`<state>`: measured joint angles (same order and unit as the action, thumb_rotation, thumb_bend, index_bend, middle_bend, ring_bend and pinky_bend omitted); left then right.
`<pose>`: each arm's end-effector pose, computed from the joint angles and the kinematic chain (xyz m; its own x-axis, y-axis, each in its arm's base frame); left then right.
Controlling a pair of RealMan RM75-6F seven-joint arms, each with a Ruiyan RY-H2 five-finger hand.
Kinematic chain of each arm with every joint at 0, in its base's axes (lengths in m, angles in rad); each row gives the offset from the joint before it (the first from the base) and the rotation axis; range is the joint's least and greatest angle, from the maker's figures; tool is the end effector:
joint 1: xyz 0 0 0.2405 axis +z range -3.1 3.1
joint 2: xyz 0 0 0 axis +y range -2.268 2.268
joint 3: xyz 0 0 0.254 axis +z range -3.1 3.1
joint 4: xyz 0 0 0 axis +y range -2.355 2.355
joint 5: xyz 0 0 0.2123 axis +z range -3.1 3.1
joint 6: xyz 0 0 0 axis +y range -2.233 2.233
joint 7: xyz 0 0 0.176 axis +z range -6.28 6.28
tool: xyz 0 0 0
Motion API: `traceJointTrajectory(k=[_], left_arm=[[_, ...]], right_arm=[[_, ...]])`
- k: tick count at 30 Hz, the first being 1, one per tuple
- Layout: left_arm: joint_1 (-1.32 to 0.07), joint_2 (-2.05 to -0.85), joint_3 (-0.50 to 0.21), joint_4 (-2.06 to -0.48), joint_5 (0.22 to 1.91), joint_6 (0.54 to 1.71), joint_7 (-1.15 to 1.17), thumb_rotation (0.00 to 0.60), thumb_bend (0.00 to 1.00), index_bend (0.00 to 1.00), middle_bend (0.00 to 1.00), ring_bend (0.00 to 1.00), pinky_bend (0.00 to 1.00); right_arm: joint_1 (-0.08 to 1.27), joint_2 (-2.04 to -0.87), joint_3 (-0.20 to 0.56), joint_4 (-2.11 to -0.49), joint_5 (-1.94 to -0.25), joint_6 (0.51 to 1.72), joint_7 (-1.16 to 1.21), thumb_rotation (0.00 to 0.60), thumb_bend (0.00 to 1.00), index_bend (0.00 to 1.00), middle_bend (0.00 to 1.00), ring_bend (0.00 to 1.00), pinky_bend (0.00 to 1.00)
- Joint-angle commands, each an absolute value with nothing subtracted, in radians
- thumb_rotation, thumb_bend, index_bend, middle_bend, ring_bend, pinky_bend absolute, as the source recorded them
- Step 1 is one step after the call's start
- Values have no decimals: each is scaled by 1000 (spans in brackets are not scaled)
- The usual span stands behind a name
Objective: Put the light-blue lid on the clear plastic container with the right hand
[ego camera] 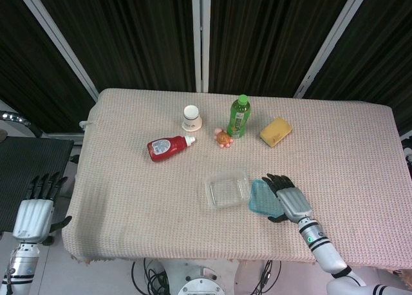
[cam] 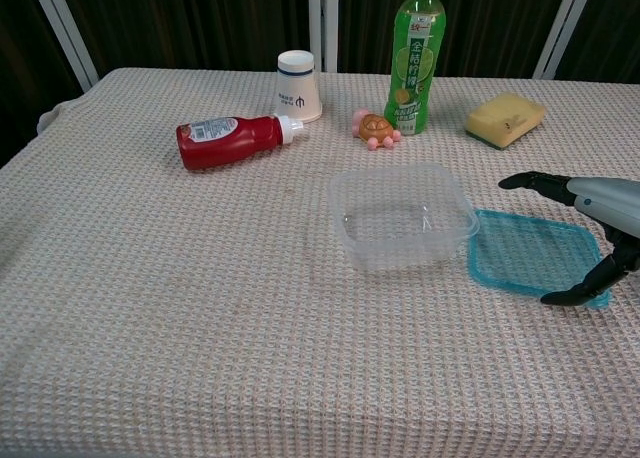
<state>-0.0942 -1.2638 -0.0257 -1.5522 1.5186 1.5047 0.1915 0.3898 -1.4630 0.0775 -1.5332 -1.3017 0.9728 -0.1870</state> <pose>-0.3026 0.2105 0.1124 0.4932 0.0032 0.8699 0.8694 -0.0379 -0.4927 -0.2473 -0.2787 -0.0230 0.3394 -0.4208 0.8413 -0.9394 -0.1972 0.2804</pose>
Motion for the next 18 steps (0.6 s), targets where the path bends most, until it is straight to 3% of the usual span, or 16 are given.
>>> traceJointTrajectory(k=[1,10,18], left_arm=[[-94,-1264,-26,-1552,1518,1505,191,600,60,123,47,0,0],[-90,-1263,-26,-1559,1516,1507,198,600,60,123,46,0,0],[-89,-1255,-27,-1568,1512,1505,201,600,59,123,47,0,0]], right_arm=[[418,-1458,98,-1509,-1264,941,-211,600,0,0,0,0,0],[492,-1406,176,-1488,-1137,871,-229,600,0,0,0,0,0],[516,-1329,151,-1591,-1121,755,-116,600,0,0,3,0,0]])
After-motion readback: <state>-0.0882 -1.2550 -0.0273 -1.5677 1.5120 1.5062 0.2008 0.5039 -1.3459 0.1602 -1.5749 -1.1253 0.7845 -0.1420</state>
